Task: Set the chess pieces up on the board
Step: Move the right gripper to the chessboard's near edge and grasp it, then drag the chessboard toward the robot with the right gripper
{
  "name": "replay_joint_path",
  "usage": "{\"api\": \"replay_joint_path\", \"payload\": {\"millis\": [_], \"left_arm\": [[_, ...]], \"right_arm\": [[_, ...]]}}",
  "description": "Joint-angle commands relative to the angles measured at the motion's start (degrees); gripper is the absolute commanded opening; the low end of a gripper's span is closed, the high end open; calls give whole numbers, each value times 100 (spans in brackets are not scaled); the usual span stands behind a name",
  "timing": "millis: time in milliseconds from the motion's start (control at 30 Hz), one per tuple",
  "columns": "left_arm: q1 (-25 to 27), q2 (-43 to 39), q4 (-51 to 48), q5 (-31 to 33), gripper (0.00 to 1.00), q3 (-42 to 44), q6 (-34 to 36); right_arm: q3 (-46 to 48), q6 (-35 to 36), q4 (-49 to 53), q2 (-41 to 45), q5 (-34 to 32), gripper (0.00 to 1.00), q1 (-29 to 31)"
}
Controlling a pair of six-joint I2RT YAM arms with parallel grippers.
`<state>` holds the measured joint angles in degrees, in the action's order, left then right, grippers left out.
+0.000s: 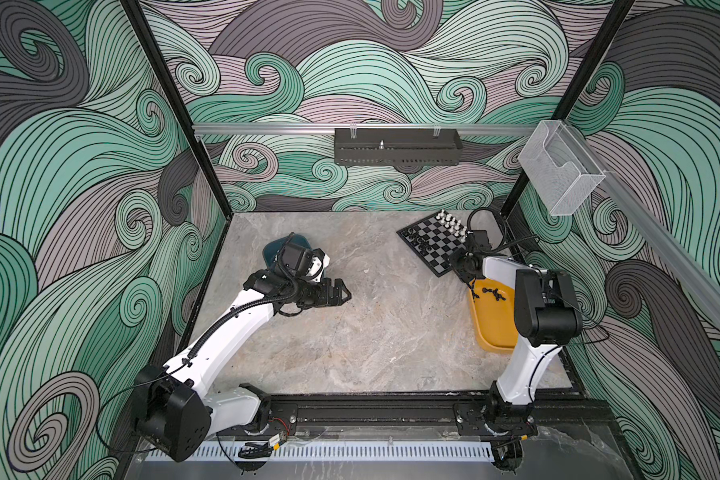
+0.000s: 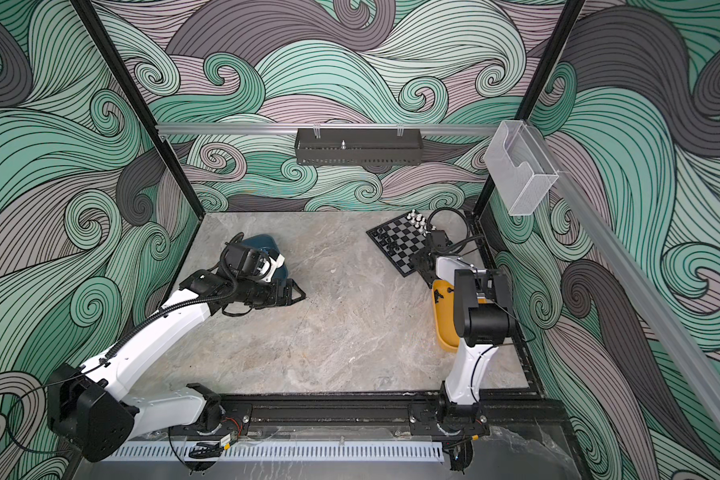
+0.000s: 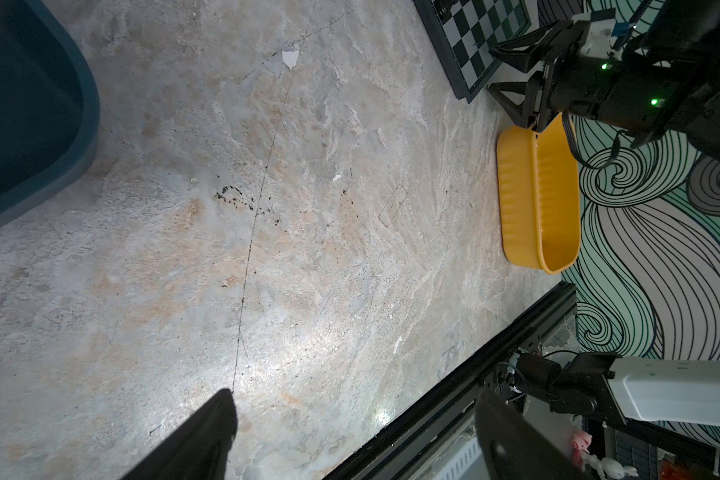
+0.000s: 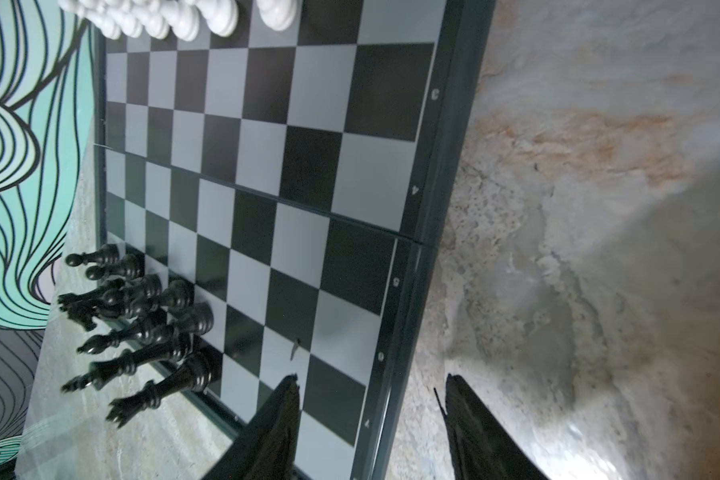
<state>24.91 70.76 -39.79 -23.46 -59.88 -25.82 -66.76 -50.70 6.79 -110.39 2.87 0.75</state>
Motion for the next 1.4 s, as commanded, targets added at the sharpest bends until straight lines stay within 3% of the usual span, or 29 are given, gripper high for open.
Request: {"api": "replay_joint_path", "payload": {"millis": [0,200,533,833,1367], "left_arm": [[58,-10,-185,-18,92,-173,155],[58,33,-178,-7,92,-177,154],[58,200,-206,70,92,-375,113],[49,206,-118,184,92,-358,18],[49,260,-7,296,92,-340,-134]], "right_arm": [[-153,-139,-84,-106,-69,56,-25],[-326,-98,-124,-368,-16,50,-25],[-242,-91,-389,-615,307,29,-5],[-31,7,-284,-568,512,17,221],[1061,41,-714,-32,818,12,677]]}}
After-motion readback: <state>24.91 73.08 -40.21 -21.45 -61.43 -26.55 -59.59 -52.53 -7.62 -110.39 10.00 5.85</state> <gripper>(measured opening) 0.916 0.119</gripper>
